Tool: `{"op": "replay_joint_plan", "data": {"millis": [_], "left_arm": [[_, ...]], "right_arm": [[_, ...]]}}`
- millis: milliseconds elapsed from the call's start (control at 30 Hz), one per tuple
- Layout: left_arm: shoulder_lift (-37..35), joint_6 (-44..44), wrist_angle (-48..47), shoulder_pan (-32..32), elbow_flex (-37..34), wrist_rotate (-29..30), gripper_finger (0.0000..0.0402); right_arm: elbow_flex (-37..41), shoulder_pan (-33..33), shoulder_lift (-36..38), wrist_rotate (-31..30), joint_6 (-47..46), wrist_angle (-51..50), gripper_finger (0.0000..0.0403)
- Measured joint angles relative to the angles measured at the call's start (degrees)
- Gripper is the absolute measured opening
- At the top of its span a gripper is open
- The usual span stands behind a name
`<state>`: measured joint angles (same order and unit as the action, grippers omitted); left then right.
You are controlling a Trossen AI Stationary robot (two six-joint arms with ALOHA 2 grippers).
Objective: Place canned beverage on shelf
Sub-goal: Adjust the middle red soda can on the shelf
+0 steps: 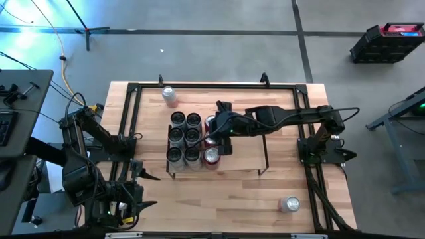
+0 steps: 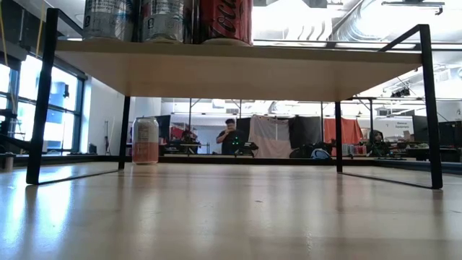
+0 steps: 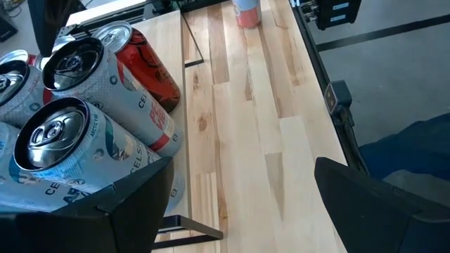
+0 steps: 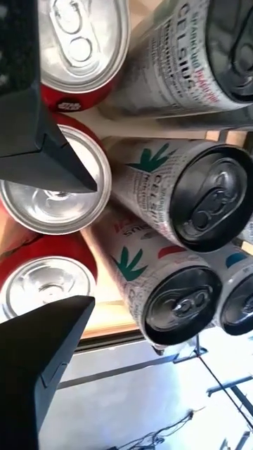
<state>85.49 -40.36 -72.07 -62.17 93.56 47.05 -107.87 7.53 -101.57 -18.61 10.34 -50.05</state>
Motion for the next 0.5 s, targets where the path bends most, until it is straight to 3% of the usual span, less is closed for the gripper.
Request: {"op": "replay_joint_plan", "data": {"millis": [500], "left_arm": [[0.0, 0.0, 0.0, 0.0, 0.0, 0.0, 0.0335]], "right_arm": [[0.0, 0.1, 0.1, 0.0, -1.5, -1.7, 0.0236]]}}
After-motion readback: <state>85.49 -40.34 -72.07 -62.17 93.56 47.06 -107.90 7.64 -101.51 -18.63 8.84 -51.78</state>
